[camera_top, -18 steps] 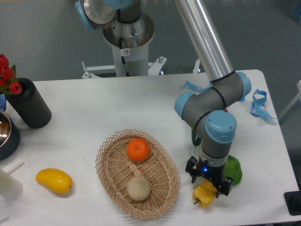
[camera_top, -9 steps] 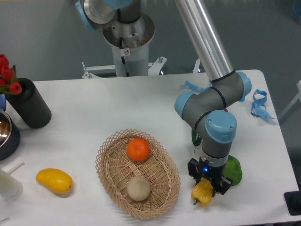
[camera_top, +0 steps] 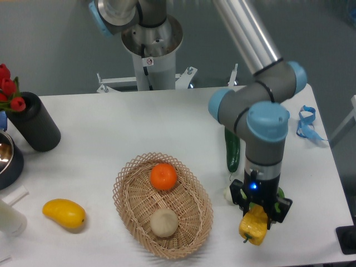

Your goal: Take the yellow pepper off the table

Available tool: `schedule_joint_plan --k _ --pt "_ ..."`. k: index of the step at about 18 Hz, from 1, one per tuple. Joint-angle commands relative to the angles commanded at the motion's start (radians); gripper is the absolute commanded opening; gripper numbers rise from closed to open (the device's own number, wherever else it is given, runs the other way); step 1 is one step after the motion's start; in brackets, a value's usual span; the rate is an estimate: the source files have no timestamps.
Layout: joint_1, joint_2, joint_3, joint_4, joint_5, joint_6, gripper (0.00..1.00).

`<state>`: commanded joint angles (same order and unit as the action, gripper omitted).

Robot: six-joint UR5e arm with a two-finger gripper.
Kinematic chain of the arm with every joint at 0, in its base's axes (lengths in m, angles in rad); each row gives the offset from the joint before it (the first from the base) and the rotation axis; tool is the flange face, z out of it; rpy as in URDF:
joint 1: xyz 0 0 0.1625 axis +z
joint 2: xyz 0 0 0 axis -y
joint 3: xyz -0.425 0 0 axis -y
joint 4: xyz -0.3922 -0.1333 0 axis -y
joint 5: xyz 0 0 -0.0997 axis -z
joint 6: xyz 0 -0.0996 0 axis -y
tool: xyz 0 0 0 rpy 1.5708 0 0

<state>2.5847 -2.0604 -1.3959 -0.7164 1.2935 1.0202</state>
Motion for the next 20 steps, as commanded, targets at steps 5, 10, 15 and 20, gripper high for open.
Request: schedule_joint_plan --k 5,10,15,20 --pt "0.002 0.075 -0.037 -0.002 -0.08 -0.078 0.37" --pt "0.0 0.106 -0.038 0.0 -0.092 -0.177 0.37" --pt "0.002 0.111 -0.037 0.0 -0.092 -0.178 0.37" --pt "-0.008 0.111 -0.032 0.0 -0.094 -0.178 0.37"
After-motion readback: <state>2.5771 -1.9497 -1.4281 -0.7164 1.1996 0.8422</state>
